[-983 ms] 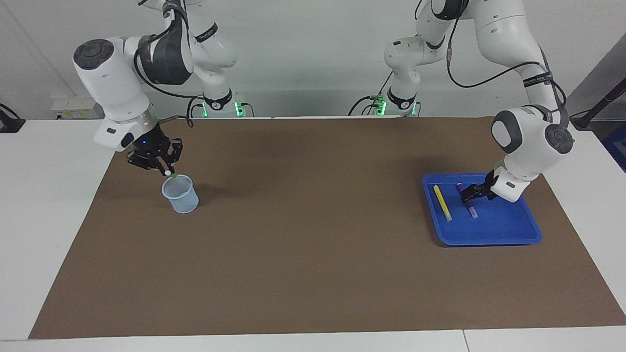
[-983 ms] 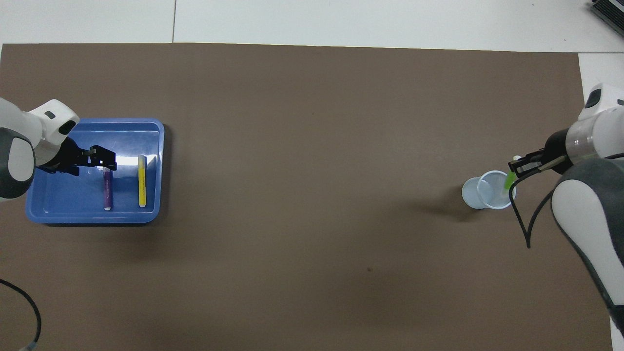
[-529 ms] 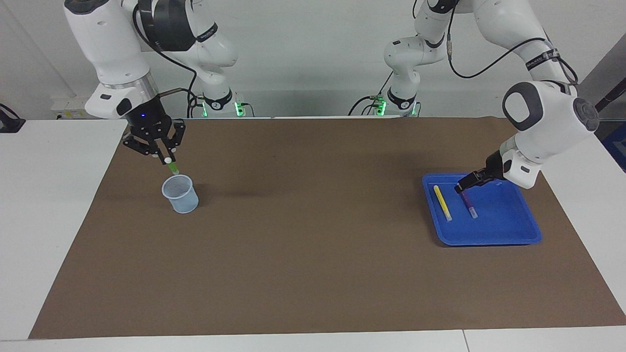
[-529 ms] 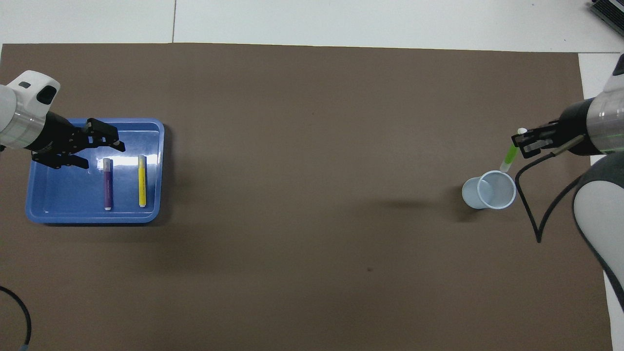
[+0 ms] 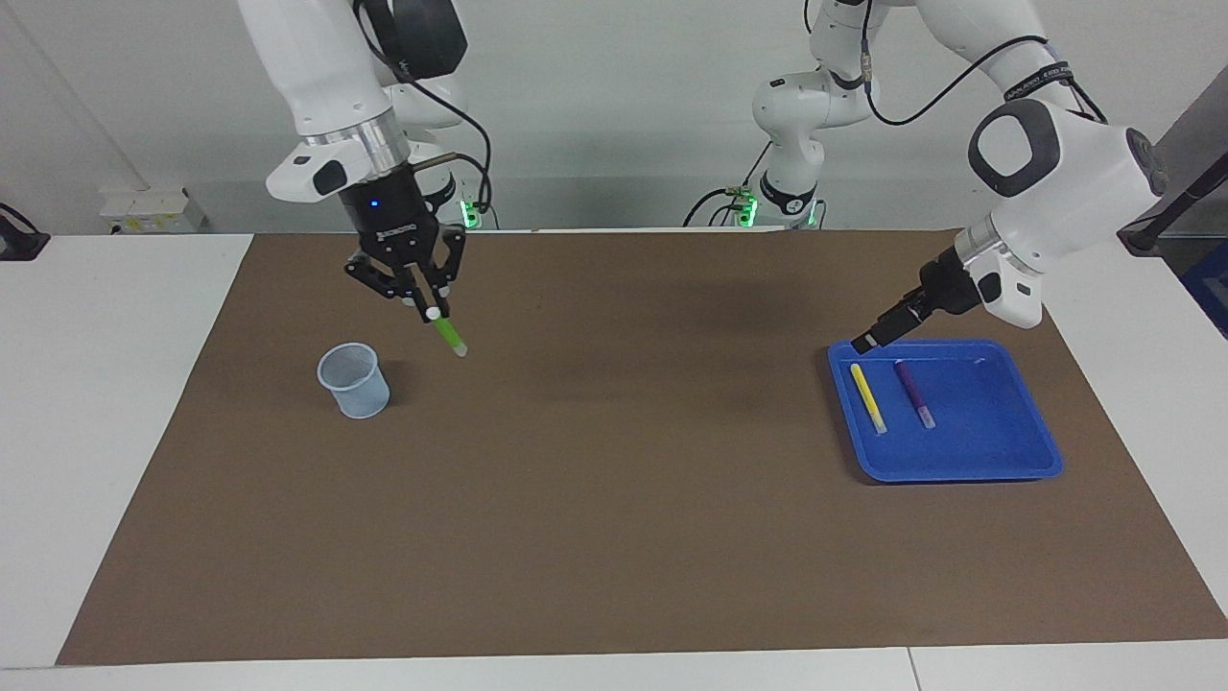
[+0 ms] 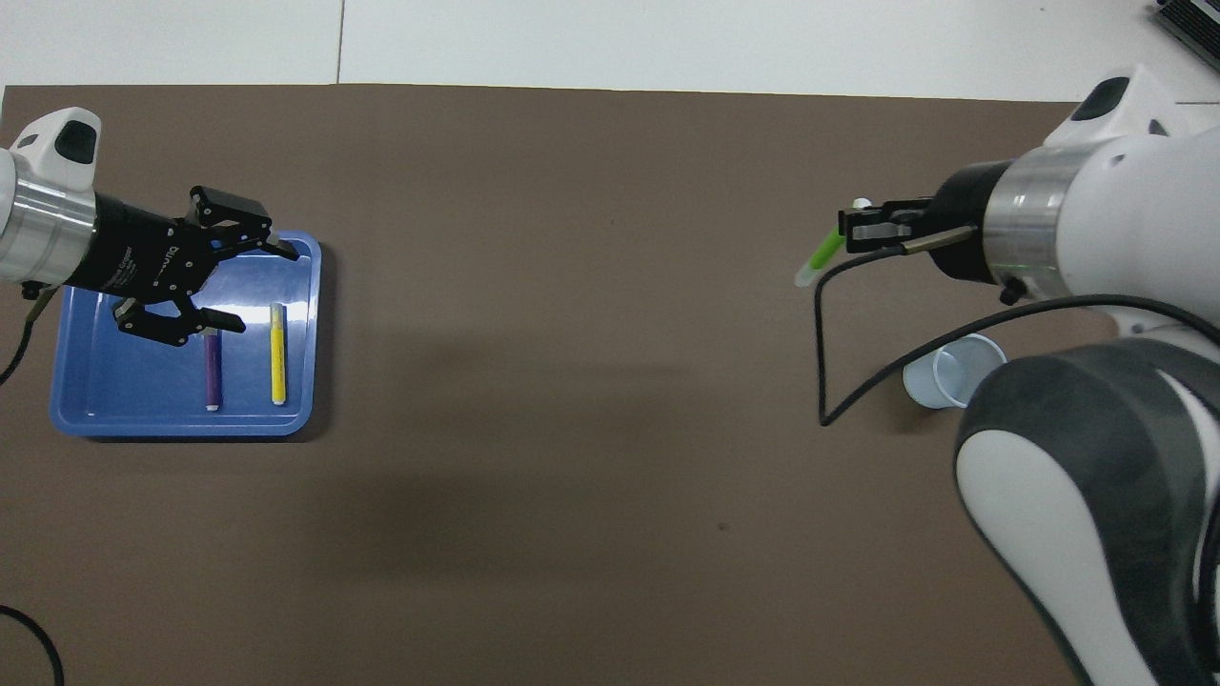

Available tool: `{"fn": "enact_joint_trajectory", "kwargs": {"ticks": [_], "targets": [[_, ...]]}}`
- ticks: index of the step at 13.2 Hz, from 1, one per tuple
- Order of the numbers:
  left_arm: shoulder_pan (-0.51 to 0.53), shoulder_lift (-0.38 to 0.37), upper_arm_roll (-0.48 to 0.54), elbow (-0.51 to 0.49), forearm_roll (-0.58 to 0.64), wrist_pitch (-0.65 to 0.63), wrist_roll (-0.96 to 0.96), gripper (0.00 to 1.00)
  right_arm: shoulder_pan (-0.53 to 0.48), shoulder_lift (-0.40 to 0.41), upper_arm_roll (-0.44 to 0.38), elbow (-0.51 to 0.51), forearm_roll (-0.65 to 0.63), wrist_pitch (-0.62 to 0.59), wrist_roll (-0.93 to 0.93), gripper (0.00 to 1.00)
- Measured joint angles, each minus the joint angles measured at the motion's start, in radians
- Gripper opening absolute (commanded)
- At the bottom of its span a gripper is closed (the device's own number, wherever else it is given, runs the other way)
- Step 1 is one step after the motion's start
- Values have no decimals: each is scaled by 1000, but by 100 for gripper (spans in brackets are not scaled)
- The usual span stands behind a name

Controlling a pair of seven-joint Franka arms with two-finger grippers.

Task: Right arm passes pens to left for tray arrangement
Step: 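Lift the green pen from the cup with the right gripper toward the left gripper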

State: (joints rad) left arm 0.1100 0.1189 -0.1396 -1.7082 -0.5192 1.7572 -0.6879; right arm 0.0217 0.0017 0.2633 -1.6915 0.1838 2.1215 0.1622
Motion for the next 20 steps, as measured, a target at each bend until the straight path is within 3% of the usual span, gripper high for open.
{"fn": "enact_joint_trajectory", "kwargs": {"ticks": [4,8,12,15,20], "targets": [[-3,-19,-8,0,-166,90,-328,100,89,8,1,-17,74,168,328,0],[-104,-26,-14,-5,-187,194,-617,100,159,10,1,-89,219,379,524,0],[-220,-29,-18,-24,-187,310,-785,100,274,15,2,-155,230,522,726,0],[-261,-30,-17,-26,-187,349,-852,100,318,28,2,-195,230,612,786,0],[-279,-45,-17,-40,-187,412,-964,100,320,37,-3,-198,230,620,787,0]]}}
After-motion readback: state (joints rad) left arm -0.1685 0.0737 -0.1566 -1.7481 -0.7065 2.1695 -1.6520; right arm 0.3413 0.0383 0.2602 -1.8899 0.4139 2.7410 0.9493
